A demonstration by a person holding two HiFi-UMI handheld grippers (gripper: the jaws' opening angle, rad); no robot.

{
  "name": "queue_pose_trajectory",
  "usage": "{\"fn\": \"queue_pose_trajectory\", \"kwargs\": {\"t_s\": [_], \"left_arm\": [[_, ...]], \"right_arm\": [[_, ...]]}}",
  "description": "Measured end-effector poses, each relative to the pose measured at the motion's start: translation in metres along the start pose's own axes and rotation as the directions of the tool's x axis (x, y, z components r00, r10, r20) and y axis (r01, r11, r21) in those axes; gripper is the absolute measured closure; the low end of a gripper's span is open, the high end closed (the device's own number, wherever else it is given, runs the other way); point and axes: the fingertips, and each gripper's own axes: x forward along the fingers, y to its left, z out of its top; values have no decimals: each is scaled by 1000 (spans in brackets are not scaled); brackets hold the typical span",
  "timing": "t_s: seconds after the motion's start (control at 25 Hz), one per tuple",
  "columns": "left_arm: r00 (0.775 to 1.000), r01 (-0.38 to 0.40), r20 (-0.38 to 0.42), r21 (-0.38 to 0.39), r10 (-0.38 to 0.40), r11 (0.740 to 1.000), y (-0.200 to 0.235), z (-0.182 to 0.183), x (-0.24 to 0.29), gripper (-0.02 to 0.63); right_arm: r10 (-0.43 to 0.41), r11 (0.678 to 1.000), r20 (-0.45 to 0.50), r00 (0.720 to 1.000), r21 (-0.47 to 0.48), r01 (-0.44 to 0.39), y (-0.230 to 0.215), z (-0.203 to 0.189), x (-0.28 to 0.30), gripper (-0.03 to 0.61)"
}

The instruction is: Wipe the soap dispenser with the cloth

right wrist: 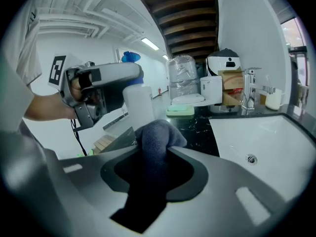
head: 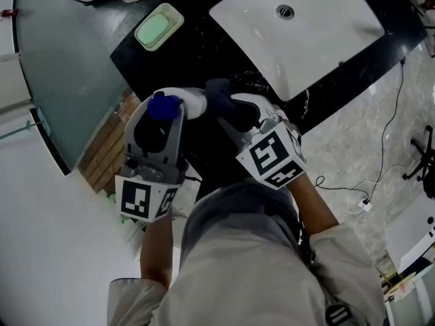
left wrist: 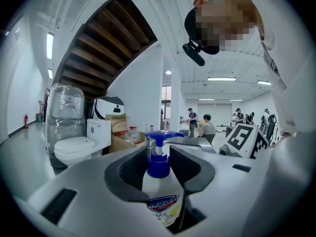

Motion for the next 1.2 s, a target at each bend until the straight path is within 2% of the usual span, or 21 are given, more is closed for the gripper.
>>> {"fn": "queue_pose_trajectory", "kwargs": {"t_s": [0.4, 1.2], "left_arm": [[997, -77, -11, -34, 77, 996, 6, 1, 5, 471], [997, -83, 7, -32, 83, 996, 2, -1, 3, 471]], "right_arm": [[-16, 999, 60, 998, -35, 18, 13, 26, -24, 459], [-25, 994, 135, 991, -105, 39, 25, 71, -56, 459]]}}
